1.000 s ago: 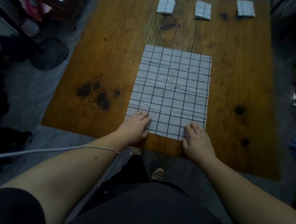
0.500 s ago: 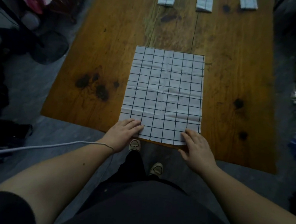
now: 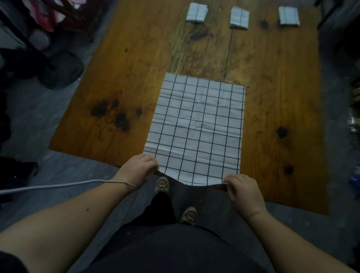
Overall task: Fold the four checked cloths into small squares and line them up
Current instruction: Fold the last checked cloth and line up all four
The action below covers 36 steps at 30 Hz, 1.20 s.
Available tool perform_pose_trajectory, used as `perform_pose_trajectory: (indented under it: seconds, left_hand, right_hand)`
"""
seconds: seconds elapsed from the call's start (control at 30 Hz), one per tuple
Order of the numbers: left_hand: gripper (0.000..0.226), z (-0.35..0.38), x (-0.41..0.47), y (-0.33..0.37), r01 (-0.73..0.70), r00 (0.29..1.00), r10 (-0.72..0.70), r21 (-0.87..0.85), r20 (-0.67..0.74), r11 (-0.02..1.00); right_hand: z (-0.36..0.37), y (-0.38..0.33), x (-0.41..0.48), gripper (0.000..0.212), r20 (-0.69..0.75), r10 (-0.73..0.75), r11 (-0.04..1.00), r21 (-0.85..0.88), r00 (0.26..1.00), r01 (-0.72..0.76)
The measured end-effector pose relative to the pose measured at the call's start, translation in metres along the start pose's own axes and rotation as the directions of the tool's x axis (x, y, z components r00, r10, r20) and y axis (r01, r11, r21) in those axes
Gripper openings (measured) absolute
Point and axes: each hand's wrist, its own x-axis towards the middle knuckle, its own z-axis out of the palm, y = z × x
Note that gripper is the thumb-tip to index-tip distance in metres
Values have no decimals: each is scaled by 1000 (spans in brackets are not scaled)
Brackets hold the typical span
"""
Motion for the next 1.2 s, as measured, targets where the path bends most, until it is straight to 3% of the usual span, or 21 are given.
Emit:
perform_pose_trajectory:
  seconds: [0.33, 0.57, 0.73, 0.87, 1.1, 1.2]
  left_hand:
    - [21, -77, 77, -6, 96, 986, -104, -68, -129, 993]
    - [25, -112, 179, -29, 119, 982, -125, -49, -139, 992]
    - [27, -126, 254, -47, 200, 971, -206, -58, -118, 978]
    - [24, -121, 303, -67, 244, 969, -245, -29, -23, 969]
    - [31, -90, 343, -97, 278, 957, -282, 66, 62, 958]
    - [43, -79, 337, -104, 241, 967, -249, 133, 47, 961]
  right_hand:
    - [-65, -5, 80, 18, -200, 112, 992, 86, 973, -96]
    - [-105, -14, 173, 22, -249, 306, 952, 99, 919, -291]
    - [-119, -3, 241, 23, -210, 436, 900, 101, 875, -424]
    - [-115, 11, 281, 23, -149, 515, 857, 72, 845, -510]
    - [-89, 34, 329, 26, -107, 544, 835, -30, 832, -549]
    - [-75, 34, 330, 39, -107, 568, 821, -2, 816, -572]
